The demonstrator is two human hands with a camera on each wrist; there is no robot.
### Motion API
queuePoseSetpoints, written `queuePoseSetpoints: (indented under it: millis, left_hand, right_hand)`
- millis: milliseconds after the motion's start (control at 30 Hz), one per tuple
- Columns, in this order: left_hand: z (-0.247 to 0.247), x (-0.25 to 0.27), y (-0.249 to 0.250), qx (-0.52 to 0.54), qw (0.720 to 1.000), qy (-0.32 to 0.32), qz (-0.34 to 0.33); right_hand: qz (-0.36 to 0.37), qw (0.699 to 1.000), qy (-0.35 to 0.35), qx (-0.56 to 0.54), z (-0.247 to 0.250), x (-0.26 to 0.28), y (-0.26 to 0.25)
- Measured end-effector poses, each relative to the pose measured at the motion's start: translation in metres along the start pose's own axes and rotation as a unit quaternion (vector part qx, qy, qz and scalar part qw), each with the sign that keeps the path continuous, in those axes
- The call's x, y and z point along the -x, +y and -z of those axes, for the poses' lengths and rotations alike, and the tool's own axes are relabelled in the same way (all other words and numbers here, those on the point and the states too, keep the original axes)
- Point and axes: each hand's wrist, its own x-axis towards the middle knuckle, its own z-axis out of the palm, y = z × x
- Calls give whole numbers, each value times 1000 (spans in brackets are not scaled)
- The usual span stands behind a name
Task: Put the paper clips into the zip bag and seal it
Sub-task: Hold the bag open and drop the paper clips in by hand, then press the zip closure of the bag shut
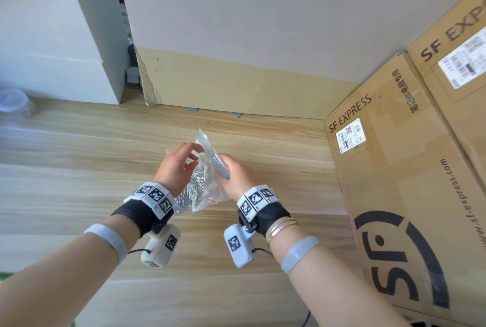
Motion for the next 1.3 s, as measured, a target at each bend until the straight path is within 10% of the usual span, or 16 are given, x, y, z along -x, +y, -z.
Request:
queuePoseSetpoints:
  millis: [133, 400, 633, 1300]
  left_hand:
    - [21, -20, 5, -86, 995, 17, -58]
    - [40, -30, 44, -116, 975, -156, -105]
    - [21, -24, 85, -394, 858, -255, -209]
    - [35, -28, 96, -474, 827, -254, -164]
  right_hand:
    - [81, 995, -22, 62, 34, 16, -8]
    - [64, 982, -82, 157, 109, 27, 1]
    - [114, 953, -1, 282, 95, 27, -6]
    - [211, 940, 185, 193, 44, 12, -10]
